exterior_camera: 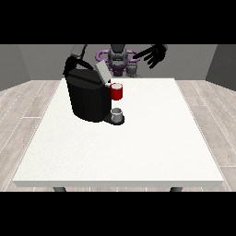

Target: Insert the coffee pod into the coffee machine and close the lid

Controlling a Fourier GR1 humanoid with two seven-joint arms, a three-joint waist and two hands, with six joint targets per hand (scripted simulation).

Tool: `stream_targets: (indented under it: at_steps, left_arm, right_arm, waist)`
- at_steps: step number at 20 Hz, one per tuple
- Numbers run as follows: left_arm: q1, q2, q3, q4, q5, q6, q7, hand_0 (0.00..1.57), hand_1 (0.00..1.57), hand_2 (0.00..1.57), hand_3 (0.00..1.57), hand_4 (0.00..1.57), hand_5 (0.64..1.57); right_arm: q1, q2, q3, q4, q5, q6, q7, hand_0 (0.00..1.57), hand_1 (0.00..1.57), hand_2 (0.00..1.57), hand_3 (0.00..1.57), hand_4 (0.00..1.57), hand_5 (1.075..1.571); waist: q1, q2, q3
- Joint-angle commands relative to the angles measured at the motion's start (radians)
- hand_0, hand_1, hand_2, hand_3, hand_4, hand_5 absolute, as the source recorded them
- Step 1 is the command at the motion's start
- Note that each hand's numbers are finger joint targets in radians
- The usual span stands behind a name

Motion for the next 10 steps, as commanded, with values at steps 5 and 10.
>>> stream_targets:
  at_steps: [5,10]
  left_arm:
    - [0.262,-0.137,0.054,0.021,0.114,-0.034,-0.033,0.0,0.0,0.0,0.0,0.39,1.571]
    - [0.308,-0.145,0.044,-0.021,0.15,-0.057,-0.015,0.0,0.0,0.0,0.0,0.39,1.571]
  right_arm:
    - [0.015,-0.011,0.034,-0.074,-0.053,0.113,0.041,0.0,0.0,0.0,0.0,0.0,1.571]
    - [-0.059,-0.052,0.062,-0.139,-0.041,0.16,0.072,0.0,0.0,0.0,0.0,0.15,1.571]
  waist:
    - [0.124,-0.205,0.0018]
    - [0.14,-0.199,0.0022]
